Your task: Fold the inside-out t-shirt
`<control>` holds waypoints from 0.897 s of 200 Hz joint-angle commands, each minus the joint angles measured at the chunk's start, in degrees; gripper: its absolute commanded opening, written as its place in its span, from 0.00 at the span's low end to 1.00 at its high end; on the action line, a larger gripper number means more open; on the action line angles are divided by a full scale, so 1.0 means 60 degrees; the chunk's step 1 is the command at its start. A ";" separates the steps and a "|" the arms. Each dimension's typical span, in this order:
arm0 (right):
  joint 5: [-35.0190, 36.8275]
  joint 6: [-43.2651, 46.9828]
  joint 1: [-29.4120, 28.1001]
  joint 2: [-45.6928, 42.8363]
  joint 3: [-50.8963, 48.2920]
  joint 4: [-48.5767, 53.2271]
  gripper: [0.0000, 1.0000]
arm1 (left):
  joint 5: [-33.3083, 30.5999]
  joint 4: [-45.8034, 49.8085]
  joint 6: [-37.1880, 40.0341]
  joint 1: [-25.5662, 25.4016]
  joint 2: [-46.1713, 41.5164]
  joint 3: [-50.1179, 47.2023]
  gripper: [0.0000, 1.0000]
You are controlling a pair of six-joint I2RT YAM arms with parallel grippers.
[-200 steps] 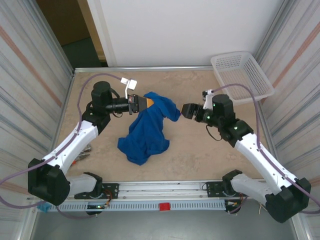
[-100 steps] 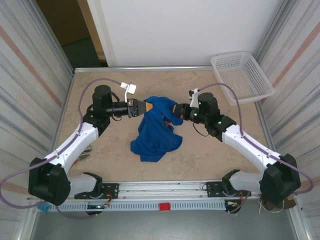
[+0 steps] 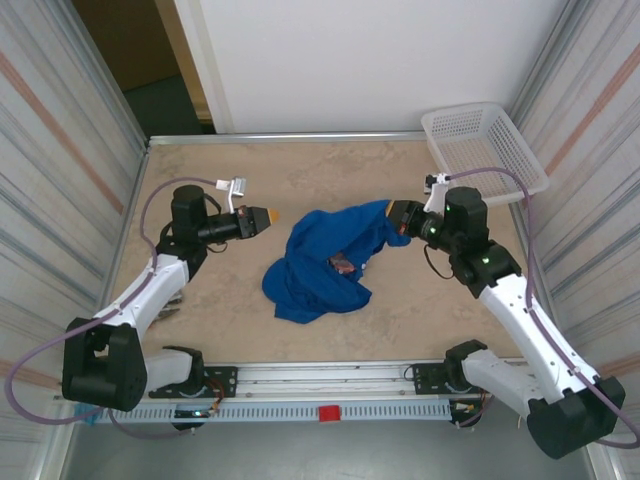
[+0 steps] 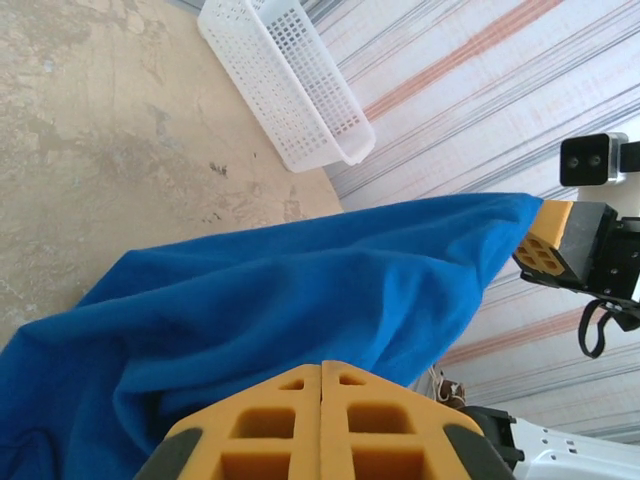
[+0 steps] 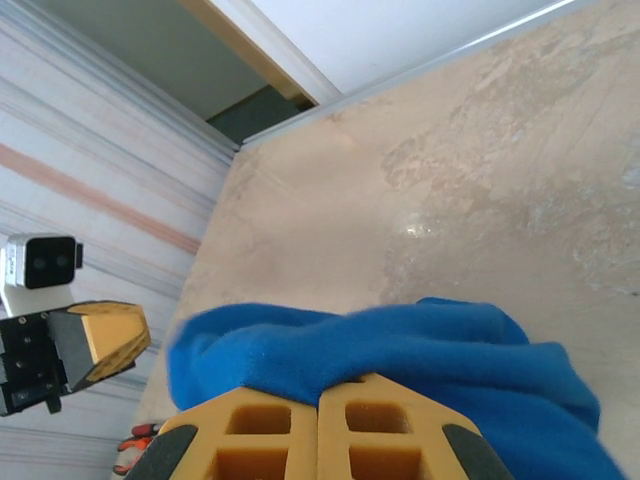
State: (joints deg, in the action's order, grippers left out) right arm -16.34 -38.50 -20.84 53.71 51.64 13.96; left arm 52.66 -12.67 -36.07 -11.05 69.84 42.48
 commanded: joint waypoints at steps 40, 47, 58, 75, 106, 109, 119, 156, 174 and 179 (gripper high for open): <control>-0.0778 0.0718 0.0090 -0.0233 0.2760 0.0926 0.00 | -0.1035 0.0579 -0.0192 -0.0316 -0.1306 0.1393 0.00; -0.0884 0.0732 0.0073 -0.0147 0.3160 0.1003 0.00 | -0.1140 0.0901 -0.0034 -0.0446 -0.1362 0.1772 0.00; -0.1007 0.0720 0.0067 0.0012 0.3709 0.1047 0.00 | -0.1529 0.1723 0.0518 -0.0885 -0.1419 0.2392 0.10; -0.1176 0.0759 0.0060 0.0298 0.4412 0.1131 0.00 | -0.2813 0.2884 0.1736 -0.2147 -0.1545 0.2899 0.48; -0.1437 0.0836 0.0021 0.0931 0.5192 0.1159 0.00 | -0.5579 0.2476 0.2662 -0.4743 -0.1226 0.2051 0.66; -0.1457 0.0838 0.0015 0.0968 0.5224 0.1160 0.00 | -0.5717 0.2312 0.2675 -0.4872 -0.1112 0.1948 0.67; -0.1504 0.0863 0.0002 0.1076 0.5315 0.1171 0.00 | -0.6289 0.1946 0.2763 -0.5353 -0.0697 0.1761 0.69; -0.1507 0.0909 -0.0043 0.1192 0.5343 0.1295 0.00 | -0.5971 0.0620 0.2664 -0.5804 0.1167 0.2163 0.71; -0.1432 0.0963 -0.0047 0.1184 0.5299 0.1334 0.00 | -0.5290 0.0310 0.2619 -0.5867 0.1955 0.2684 0.67; -0.1412 0.1002 -0.0035 0.1186 0.5295 0.1371 0.00 | -0.5092 0.0249 0.2629 -0.5876 0.2135 0.2819 0.60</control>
State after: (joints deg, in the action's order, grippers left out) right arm -24.10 -34.59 -20.64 61.93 82.19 23.42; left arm 19.03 -4.89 -21.87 -45.74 79.48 54.52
